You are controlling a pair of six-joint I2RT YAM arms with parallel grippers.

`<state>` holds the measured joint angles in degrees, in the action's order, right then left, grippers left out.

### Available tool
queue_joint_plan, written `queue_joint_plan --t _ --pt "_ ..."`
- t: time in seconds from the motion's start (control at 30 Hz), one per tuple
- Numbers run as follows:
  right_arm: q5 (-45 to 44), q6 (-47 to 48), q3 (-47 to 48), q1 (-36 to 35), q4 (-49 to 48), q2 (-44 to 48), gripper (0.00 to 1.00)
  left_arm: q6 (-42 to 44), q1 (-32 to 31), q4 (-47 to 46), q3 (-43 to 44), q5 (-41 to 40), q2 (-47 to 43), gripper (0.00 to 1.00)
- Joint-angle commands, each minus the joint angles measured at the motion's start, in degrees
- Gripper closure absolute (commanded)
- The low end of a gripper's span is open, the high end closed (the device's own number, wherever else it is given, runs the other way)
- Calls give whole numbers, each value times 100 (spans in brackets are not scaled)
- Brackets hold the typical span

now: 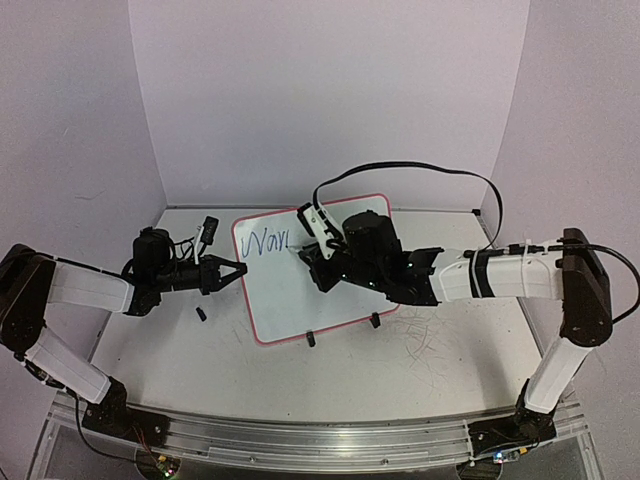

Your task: Write a sentence on the whiteboard

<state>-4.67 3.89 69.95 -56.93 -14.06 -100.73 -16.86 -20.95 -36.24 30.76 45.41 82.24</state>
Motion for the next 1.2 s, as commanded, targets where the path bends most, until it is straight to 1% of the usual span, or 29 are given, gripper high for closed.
queue_joint_plan --t 0.0,0.33,0.73,0.97,1.17 --pt "-132 -109 54 -2 -88 52 100 301 21 -1 228 -217 -126 100" --pt "-428 -163 278 27 -232 -64 100 298 21 5 220 -212 -138 100" --pt "-554 -156 474 103 -290 -139 100 316 21 10 211 -204 -117 100" --pt "-873 -209 428 108 -290 -68 100 318 20 8 211 -207 -108 100" --pt "-802 -264 289 108 -273 59 100 321 16 4 211 -208 -119 100"
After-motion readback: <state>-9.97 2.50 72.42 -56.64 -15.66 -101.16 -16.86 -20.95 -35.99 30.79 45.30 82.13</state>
